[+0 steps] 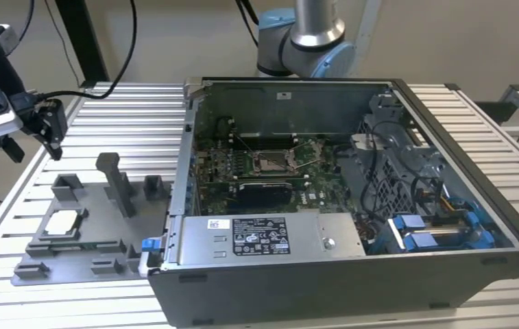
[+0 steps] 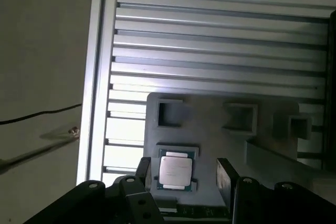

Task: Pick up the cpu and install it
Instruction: 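Reach for the cpu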

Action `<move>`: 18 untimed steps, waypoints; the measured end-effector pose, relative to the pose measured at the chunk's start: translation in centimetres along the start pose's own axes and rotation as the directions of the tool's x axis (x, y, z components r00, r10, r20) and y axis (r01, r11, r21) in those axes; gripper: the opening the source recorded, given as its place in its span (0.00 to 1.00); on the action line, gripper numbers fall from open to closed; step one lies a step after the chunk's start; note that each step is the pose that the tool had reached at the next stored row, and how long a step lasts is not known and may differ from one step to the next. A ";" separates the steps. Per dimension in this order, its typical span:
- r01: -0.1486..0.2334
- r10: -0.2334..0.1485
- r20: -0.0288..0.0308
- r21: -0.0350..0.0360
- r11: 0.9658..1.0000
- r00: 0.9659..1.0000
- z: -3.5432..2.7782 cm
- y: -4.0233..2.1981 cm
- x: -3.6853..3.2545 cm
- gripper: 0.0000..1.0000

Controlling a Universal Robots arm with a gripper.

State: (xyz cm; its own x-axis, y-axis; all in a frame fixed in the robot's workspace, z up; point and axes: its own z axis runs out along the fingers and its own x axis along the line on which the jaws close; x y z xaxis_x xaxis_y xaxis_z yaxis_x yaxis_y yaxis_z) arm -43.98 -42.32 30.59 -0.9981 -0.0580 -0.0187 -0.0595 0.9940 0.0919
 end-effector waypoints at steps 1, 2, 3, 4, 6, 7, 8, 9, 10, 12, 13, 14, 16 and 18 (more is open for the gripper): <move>0.000 0.000 -0.001 0.000 1.000 1.000 0.15 -0.01 0.00 1.00; 0.000 0.000 -0.002 0.000 1.000 1.000 0.29 -0.02 -0.01 1.00; 0.000 0.000 -0.002 0.000 1.000 1.000 0.44 -0.04 -0.01 1.00; 0.000 0.000 -0.002 -0.001 1.000 1.000 0.58 -0.05 -0.01 1.00; 0.000 0.000 -0.002 -0.002 1.000 1.000 0.82 -0.08 -0.02 1.00; 0.000 0.000 -0.002 -0.002 1.000 1.000 0.92 -0.09 -0.02 1.00; 0.000 0.000 -0.002 -0.003 1.000 1.000 1.01 -0.09 -0.02 1.00; 0.000 0.000 -0.002 -0.004 1.000 1.000 1.09 -0.10 -0.02 1.00; 0.000 0.000 -0.002 -0.006 1.000 1.000 1.18 -0.11 -0.02 1.00; 0.000 0.000 -0.002 -0.008 1.000 1.000 1.33 -0.12 -0.02 1.00; 0.000 0.000 -0.002 -0.010 1.000 1.000 1.39 -0.13 -0.01 1.00; 0.000 0.000 -0.002 -0.012 1.000 1.000 1.47 -0.14 -0.02 1.00; 0.000 0.000 -0.001 -0.016 1.000 1.000 1.65 -0.16 -0.04 1.00; -0.001 0.001 -0.001 -0.019 1.000 1.000 1.87 -0.18 -0.08 1.00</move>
State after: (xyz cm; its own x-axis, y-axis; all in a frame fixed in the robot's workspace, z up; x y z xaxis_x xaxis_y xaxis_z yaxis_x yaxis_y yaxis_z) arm -43.87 -42.32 28.71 -0.9982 -0.0576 -0.0174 -0.0592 0.9920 0.1112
